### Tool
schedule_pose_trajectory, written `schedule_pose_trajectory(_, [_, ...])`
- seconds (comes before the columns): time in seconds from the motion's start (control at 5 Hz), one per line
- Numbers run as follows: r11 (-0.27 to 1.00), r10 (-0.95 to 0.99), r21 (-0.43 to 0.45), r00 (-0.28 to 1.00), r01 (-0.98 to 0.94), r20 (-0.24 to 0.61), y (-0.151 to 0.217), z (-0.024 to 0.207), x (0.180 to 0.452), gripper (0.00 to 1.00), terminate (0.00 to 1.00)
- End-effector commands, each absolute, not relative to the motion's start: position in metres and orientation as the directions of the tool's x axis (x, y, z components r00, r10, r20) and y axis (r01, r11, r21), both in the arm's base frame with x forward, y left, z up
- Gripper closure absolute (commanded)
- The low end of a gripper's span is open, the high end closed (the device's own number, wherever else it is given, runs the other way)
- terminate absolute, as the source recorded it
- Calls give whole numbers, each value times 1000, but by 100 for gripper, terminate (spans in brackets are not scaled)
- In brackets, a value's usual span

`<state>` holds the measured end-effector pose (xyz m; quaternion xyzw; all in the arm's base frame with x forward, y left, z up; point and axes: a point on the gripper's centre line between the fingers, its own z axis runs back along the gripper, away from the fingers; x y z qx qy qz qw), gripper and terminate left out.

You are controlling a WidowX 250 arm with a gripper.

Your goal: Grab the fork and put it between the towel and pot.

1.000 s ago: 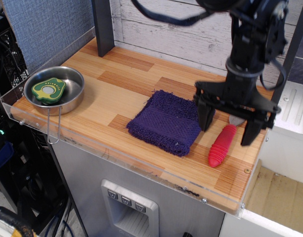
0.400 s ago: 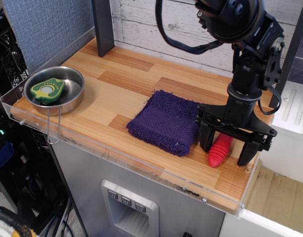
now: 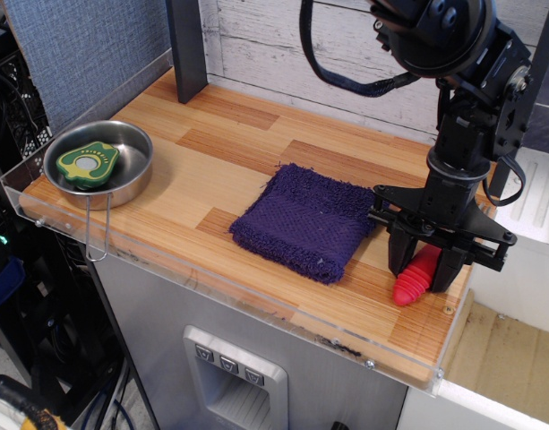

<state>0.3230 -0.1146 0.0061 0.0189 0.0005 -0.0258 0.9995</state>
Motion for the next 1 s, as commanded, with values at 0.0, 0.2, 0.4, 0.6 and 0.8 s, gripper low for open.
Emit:
schedule_pose_trajectory(0.0, [997,-67,51,995,63,72,-112,35,315,100,0])
schedule_pose_trajectory(0.2, [999,-45,30,988,41,145,-101,76,303,100,0])
schedule_pose_trajectory(0.4, [1000,27,-6,985,-26,172,-64,110,293,100,0])
schedule_pose_trajectory(0.6, [996,88,-4,986,-88,141,-22,110,295,100,0])
schedule_pose_trajectory(0.8, [988,150,6,985,-151,88,20,92,309,100,0])
